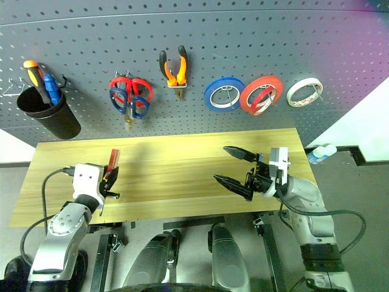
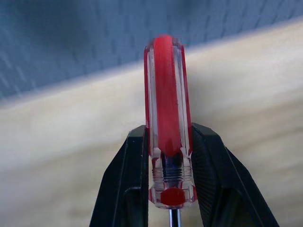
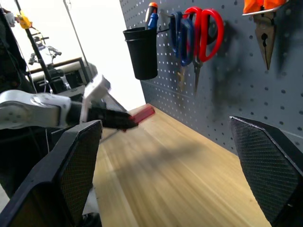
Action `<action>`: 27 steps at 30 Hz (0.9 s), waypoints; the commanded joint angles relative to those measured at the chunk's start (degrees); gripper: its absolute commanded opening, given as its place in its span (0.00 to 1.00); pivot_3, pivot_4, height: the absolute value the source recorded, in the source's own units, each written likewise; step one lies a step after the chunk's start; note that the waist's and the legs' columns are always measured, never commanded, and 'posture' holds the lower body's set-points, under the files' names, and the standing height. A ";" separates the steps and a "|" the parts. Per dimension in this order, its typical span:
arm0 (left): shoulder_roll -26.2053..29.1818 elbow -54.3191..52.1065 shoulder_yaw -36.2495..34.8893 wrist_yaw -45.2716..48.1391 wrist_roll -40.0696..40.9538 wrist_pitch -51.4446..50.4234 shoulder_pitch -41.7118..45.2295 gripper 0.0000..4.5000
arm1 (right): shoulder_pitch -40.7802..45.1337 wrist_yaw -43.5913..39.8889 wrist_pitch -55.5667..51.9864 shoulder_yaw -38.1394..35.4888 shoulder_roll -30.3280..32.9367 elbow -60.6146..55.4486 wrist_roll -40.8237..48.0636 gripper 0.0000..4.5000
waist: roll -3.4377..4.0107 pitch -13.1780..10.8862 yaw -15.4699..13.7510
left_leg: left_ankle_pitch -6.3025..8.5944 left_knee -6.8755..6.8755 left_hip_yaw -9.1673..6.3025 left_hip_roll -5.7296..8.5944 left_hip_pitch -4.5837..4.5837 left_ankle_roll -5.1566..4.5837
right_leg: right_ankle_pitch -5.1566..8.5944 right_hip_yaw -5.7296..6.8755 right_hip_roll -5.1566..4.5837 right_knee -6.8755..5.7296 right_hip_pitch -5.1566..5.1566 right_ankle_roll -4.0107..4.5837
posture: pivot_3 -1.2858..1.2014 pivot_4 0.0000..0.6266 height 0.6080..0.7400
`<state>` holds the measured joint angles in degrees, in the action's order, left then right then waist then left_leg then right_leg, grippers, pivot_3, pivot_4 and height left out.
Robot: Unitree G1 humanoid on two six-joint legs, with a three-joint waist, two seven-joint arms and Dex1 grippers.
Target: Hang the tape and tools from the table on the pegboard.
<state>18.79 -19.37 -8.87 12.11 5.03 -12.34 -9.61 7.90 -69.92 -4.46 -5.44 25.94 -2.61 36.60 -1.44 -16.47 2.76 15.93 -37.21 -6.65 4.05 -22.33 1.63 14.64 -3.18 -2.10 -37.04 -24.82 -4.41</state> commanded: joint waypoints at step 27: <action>3.62 -0.82 -11.84 -3.09 -5.56 29.24 1.79 0.20 | 9.41 -6.03 3.24 -1.28 -3.89 8.15 2.42 1.00 | 0.34 6.57 -2.54 | 0.00 -0.06 0.06 0.03 0.83 -0.01 | -0.02 0.10 0.08 -0.04 0.83 0.01 | 0.52 0.12 1.00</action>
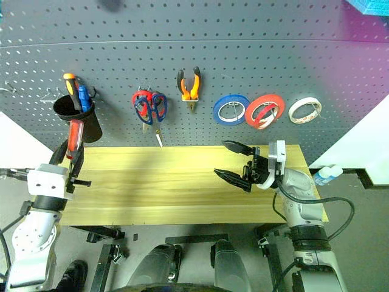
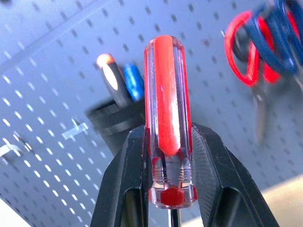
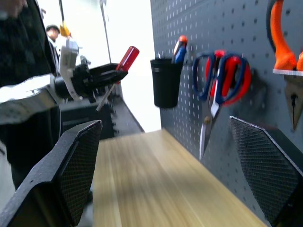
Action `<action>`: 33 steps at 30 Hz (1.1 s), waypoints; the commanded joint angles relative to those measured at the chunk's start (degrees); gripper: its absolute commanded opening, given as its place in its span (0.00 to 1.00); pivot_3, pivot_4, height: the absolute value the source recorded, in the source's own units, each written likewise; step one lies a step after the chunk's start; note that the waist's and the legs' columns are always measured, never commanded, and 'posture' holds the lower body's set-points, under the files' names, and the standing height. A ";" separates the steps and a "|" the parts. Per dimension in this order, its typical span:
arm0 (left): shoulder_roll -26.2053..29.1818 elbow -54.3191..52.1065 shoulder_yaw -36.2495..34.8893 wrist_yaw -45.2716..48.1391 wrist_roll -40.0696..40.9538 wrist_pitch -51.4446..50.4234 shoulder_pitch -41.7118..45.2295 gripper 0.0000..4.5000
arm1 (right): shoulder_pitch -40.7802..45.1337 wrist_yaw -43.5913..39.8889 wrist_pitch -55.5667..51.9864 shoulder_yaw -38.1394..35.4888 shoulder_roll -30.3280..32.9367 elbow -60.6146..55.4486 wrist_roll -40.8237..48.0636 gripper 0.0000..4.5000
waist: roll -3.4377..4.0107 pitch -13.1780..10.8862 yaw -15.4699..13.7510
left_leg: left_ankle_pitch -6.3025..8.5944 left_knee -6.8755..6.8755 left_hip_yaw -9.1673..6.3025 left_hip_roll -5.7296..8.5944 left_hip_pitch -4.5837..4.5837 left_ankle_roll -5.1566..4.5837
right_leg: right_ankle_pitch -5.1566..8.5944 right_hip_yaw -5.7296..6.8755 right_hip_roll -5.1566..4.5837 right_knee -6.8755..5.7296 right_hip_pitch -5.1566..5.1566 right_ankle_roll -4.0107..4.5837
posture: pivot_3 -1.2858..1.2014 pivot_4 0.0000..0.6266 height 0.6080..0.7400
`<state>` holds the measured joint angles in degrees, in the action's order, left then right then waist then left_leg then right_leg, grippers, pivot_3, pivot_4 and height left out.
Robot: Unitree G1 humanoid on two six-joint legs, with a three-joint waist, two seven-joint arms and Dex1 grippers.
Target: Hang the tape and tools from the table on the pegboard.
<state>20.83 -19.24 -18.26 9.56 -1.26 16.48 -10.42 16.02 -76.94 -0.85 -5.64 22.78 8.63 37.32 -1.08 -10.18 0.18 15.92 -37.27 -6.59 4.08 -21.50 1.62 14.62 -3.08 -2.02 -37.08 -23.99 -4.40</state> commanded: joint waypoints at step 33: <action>11.47 32.32 2.72 1.12 1.67 3.41 43.57 0.20 | -0.58 8.25 -4.14 -3.26 -2.08 -8.60 3.67 1.00 | 0.07 2.55 1.56 | -0.03 -0.05 0.01 -0.02 0.13 0.04 | -0.03 -0.10 0.10 -0.21 -0.02 0.03 | 0.48 0.15 1.00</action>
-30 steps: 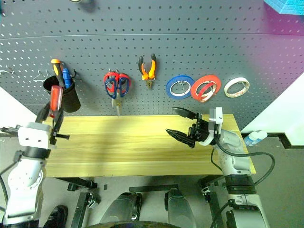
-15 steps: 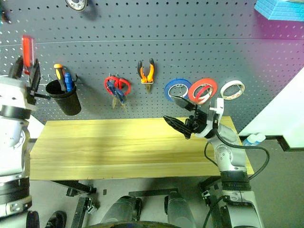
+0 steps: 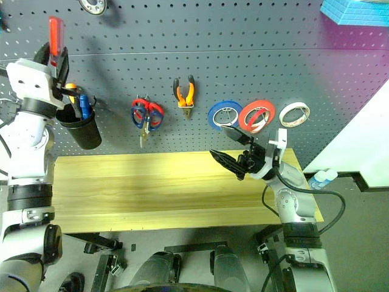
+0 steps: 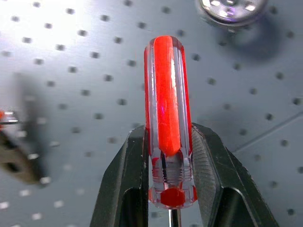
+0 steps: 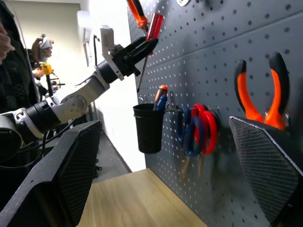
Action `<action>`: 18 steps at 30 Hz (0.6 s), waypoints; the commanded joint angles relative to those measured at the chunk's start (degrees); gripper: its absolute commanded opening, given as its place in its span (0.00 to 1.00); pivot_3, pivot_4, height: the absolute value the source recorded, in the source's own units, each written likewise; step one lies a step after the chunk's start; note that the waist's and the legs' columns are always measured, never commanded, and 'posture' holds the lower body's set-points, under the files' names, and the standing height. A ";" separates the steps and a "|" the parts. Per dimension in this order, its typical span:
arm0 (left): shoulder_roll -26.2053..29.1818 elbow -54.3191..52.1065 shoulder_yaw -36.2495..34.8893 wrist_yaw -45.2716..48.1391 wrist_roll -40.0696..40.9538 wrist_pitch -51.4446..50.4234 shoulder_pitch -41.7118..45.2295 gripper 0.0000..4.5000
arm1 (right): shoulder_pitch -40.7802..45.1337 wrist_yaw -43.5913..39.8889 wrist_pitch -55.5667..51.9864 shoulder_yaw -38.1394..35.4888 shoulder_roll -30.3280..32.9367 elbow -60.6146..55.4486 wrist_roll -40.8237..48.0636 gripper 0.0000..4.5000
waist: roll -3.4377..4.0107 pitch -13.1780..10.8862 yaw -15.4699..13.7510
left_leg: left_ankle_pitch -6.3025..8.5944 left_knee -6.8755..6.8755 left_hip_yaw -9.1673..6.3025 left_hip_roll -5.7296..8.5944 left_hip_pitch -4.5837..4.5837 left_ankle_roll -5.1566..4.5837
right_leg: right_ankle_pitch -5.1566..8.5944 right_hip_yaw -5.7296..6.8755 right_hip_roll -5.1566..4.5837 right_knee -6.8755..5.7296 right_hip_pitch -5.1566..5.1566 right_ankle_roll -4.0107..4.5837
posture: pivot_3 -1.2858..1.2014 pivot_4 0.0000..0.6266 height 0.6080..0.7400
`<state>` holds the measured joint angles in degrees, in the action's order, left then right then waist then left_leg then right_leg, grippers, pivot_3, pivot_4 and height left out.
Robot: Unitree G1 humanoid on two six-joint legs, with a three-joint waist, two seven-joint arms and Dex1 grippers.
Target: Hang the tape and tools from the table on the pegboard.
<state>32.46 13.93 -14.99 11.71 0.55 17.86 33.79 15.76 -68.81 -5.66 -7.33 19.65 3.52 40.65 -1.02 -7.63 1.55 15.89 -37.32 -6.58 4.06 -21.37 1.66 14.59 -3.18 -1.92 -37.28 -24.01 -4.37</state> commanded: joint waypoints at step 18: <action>-3.21 -7.55 -4.20 -6.71 0.73 0.01 -13.82 0.20 | -2.01 -0.76 0.85 -2.99 3.51 -2.27 0.01 1.00 | 0.03 -0.02 1.02 | 0.01 0.00 0.01 -0.01 0.02 -0.02 | 0.00 -0.04 -0.03 -0.07 0.01 0.00 | 0.49 0.20 1.00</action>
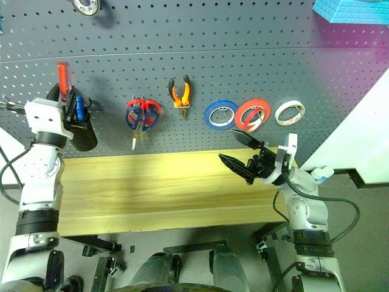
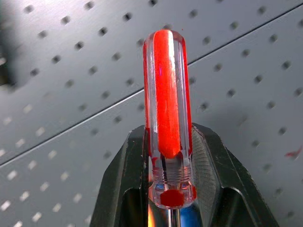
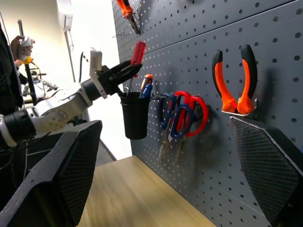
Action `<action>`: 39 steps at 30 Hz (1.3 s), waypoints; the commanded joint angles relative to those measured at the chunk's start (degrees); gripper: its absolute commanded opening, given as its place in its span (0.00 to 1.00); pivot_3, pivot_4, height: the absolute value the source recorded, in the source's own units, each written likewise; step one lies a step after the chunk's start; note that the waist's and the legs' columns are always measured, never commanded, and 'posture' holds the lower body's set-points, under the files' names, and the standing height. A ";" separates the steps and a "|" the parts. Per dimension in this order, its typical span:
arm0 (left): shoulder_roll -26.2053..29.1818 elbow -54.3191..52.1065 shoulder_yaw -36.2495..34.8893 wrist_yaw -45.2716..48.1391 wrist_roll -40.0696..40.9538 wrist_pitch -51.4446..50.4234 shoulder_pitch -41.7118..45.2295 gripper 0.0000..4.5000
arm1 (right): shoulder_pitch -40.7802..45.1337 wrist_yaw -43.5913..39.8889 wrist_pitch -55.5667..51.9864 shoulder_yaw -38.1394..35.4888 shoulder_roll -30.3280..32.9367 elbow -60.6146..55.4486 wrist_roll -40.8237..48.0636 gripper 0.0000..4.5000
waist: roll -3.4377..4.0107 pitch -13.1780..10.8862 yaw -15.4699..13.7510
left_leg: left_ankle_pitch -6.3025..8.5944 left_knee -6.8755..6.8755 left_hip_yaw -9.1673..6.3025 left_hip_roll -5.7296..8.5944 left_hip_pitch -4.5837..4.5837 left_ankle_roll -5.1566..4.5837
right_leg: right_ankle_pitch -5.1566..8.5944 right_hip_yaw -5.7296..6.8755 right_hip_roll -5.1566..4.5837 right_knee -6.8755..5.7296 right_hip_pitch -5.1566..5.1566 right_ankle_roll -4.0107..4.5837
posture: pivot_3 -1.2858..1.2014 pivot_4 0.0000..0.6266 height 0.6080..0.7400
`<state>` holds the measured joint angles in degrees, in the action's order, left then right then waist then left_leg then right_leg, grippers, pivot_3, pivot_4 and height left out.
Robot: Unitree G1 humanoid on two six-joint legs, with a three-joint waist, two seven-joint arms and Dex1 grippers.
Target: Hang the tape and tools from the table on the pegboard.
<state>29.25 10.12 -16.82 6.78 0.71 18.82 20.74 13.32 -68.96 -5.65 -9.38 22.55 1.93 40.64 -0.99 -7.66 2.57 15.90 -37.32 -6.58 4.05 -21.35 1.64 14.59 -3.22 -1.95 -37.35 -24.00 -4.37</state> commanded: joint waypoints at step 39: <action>-7.90 -21.98 13.41 11.06 4.10 -4.65 -9.78 1.00 | 1.00 4.06 8.23 -1.51 -6.33 5.00 -3.32 1.00 | 0.02 0.00 -0.04 | 0.00 0.02 0.01 -0.03 0.09 0.00 | 0.00 -0.02 0.06 -0.01 0.08 0.00 | 0.49 0.16 1.00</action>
<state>20.49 -10.11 -3.07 16.66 4.41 13.41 12.35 14.10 -66.54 0.07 -9.79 17.34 7.18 38.03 -0.96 -7.65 2.53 15.90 -37.31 -6.56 4.02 -21.26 1.65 14.59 -3.24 -1.89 -37.37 -23.92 -4.37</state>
